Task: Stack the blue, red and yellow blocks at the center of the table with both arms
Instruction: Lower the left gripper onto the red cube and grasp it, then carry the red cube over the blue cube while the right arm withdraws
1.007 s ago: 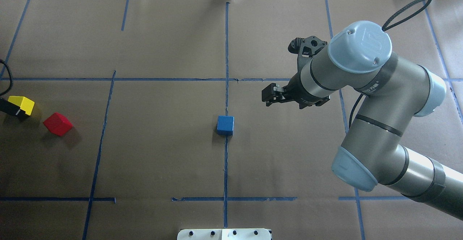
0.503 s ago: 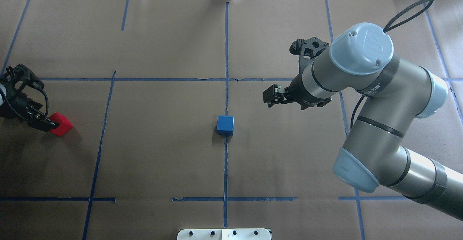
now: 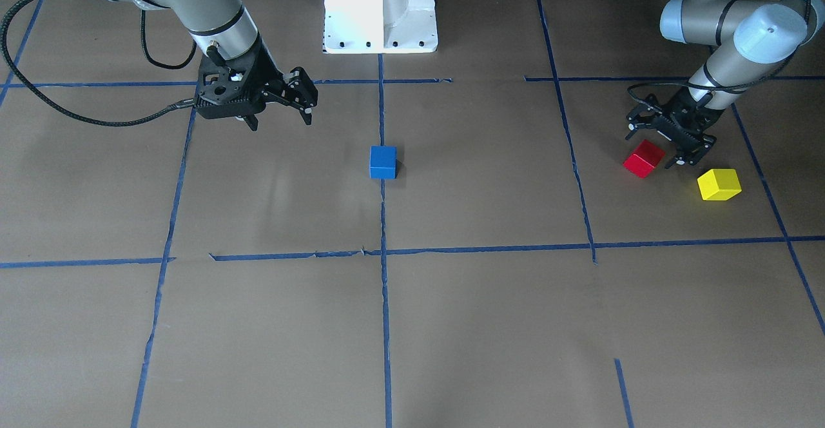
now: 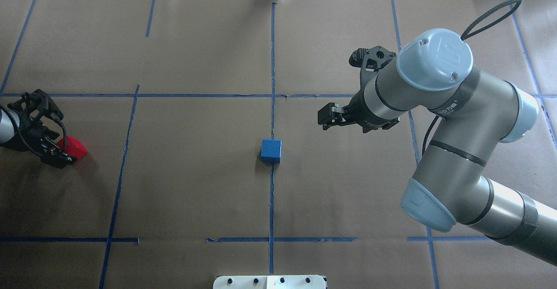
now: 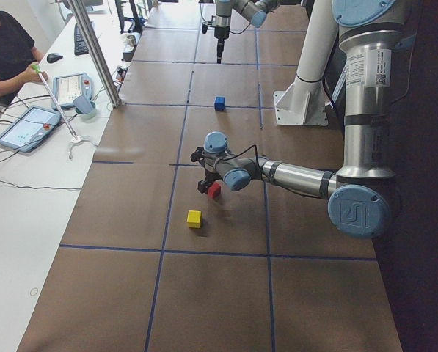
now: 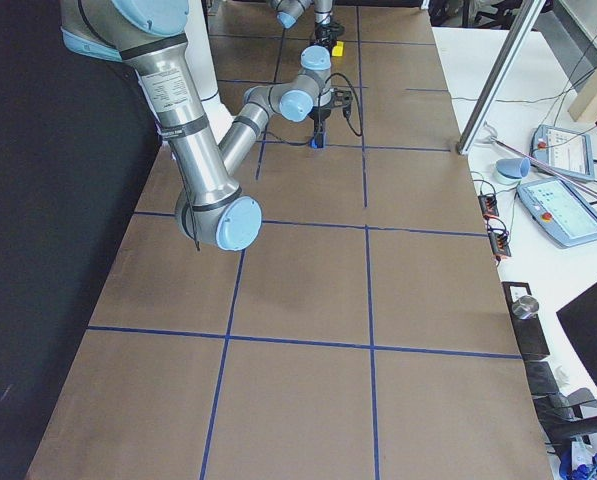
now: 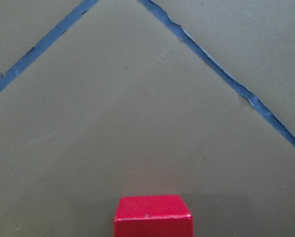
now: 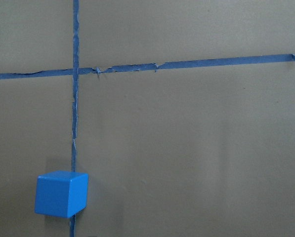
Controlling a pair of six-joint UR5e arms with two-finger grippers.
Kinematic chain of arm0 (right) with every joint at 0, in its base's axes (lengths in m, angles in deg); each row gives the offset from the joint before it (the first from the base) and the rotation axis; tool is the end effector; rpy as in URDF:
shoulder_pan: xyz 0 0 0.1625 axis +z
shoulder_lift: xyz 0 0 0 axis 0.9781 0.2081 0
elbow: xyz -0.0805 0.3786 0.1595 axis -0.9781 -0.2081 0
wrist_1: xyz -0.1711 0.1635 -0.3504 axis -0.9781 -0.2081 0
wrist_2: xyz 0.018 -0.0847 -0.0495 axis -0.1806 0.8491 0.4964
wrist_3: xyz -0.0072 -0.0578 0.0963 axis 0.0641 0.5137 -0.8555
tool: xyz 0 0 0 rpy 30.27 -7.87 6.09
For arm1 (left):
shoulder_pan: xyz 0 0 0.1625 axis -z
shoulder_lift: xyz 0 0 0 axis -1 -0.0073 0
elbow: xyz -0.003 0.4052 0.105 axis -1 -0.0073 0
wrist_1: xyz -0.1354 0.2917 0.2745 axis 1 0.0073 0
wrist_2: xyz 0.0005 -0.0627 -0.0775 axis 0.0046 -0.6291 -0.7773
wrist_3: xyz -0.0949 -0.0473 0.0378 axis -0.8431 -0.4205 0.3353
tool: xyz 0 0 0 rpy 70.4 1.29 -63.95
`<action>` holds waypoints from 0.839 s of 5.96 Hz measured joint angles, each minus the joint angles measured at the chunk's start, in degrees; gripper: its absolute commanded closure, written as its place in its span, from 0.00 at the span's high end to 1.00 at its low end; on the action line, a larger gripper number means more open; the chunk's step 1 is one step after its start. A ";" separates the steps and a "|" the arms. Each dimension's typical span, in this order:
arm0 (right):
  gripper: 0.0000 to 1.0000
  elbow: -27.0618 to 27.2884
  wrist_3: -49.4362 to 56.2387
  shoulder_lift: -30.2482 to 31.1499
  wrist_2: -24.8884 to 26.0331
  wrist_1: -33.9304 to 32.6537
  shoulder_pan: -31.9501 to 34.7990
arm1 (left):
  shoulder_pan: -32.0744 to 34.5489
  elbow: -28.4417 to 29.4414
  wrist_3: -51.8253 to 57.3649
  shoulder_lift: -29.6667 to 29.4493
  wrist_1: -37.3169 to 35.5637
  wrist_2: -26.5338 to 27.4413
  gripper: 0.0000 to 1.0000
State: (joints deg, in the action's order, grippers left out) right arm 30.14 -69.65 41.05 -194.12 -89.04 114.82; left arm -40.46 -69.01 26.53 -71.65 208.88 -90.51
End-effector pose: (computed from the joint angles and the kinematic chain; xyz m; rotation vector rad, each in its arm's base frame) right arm -0.4183 -0.4229 0.2190 0.0813 -0.9435 0.0639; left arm 0.2788 -0.4328 0.5606 0.4003 0.8039 0.7174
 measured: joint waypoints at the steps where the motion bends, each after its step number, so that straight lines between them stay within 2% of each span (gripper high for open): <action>1: 1.00 0.00 0.00 0.00 0.04 0.00 -0.11 | -0.15 1.16 -0.13 -0.41 0.03 -0.10 0.44; 2: 1.00 0.00 0.00 0.00 0.09 0.00 -0.21 | -0.21 1.76 -0.53 -0.90 0.16 -0.19 0.13; 3: 1.00 0.04 0.00 0.00 0.11 0.00 -0.19 | -0.24 1.66 -3.16 -1.52 0.18 -0.31 0.04; 5: 1.00 0.75 0.12 0.82 -0.11 0.00 0.97 | -0.29 0.27 -17.55 -7.33 -0.69 -0.46 0.01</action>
State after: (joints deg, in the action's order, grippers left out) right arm 30.88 -69.53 41.87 -194.23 -89.04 115.80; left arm -40.75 -68.74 8.98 -78.98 208.19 -90.96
